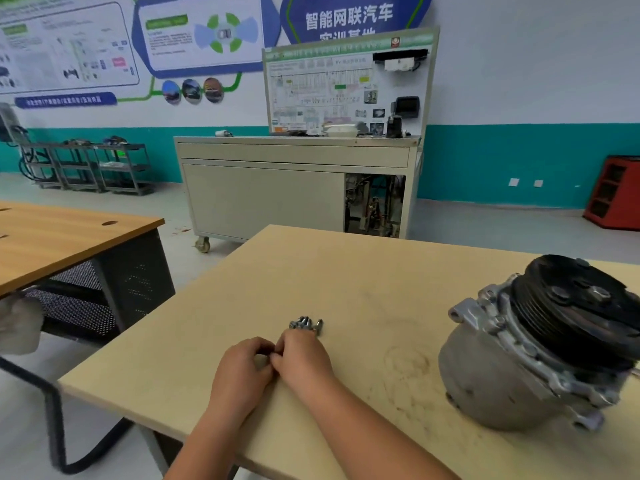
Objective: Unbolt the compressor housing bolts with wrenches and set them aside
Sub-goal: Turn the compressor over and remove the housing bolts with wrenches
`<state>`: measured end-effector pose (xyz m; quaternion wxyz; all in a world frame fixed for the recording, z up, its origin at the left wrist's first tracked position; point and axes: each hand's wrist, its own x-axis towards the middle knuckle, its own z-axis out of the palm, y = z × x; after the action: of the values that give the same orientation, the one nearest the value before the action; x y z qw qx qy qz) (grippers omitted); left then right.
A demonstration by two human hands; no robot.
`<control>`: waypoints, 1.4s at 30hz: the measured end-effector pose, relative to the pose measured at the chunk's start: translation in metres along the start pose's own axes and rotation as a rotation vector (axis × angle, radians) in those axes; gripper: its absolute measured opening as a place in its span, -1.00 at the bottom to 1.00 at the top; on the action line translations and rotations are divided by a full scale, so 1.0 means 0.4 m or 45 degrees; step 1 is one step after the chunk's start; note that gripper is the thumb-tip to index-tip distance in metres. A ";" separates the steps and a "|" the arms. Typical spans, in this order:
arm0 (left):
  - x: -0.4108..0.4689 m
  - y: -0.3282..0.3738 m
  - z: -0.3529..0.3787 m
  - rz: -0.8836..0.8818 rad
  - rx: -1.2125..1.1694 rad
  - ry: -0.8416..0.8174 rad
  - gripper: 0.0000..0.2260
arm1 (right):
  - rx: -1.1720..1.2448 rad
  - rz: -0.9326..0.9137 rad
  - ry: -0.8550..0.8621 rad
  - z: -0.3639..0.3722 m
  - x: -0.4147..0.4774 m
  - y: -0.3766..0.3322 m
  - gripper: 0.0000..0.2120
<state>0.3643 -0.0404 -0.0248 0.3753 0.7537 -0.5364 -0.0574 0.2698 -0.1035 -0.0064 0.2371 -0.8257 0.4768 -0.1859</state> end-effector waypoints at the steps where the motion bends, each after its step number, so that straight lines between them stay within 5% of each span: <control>1: -0.003 0.004 -0.001 -0.011 0.013 -0.020 -0.74 | -0.004 0.005 -0.016 -0.003 -0.004 -0.002 -0.76; 4: -0.018 0.038 -0.015 0.006 0.061 0.002 -0.63 | -0.001 0.006 -0.032 -0.037 -0.041 -0.016 -0.72; 7: -0.061 0.141 -0.033 0.203 -0.278 0.249 -0.55 | 0.307 -0.182 0.156 -0.130 -0.131 -0.032 -0.68; 10: -0.137 0.298 0.000 0.387 -0.906 0.387 -0.58 | 0.677 -0.665 0.750 -0.283 -0.282 -0.017 -0.70; 12: -0.187 0.398 0.074 0.435 -1.181 0.284 -0.56 | 0.701 -0.969 1.301 -0.383 -0.372 0.066 -0.69; 14: -0.222 0.491 0.157 0.306 -1.279 0.120 -0.54 | 0.798 -0.901 1.755 -0.478 -0.432 0.200 -0.65; 16: -0.234 0.563 0.226 0.032 -1.329 -0.052 -0.58 | 1.125 -0.440 1.997 -0.547 -0.450 0.332 -0.69; 18: -0.227 0.611 0.277 -0.155 -1.379 -0.146 -0.62 | 1.338 0.138 1.823 -0.574 -0.421 0.433 -0.76; 20: -0.224 0.638 0.307 -0.210 -1.330 -0.094 -0.53 | 1.542 0.440 1.181 -0.563 -0.366 0.504 -0.83; 22: -0.229 0.650 0.318 -0.250 -1.311 0.028 -0.34 | 1.807 0.489 0.702 -0.538 -0.334 0.516 -0.65; 24: -0.231 0.652 0.330 -0.224 -1.303 0.143 -0.27 | 2.034 0.349 0.543 -0.524 -0.331 0.509 -0.54; 27: -0.225 0.654 0.348 -0.199 -1.330 0.230 -0.29 | 1.986 0.201 0.504 -0.517 -0.343 0.518 -0.58; 33: -0.186 0.681 0.394 -0.207 -1.535 0.272 -0.36 | 1.732 0.147 0.847 -0.503 -0.345 0.558 -0.74; 42: -0.120 0.708 0.418 -0.300 -1.817 -0.067 -0.64 | 1.471 0.171 0.987 -0.512 -0.350 0.578 -0.81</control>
<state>0.0458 -0.1242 0.0189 0.7542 0.3763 -0.2922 -0.4518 -0.0677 -0.1249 0.0184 0.4618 -0.4104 0.4019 -0.6758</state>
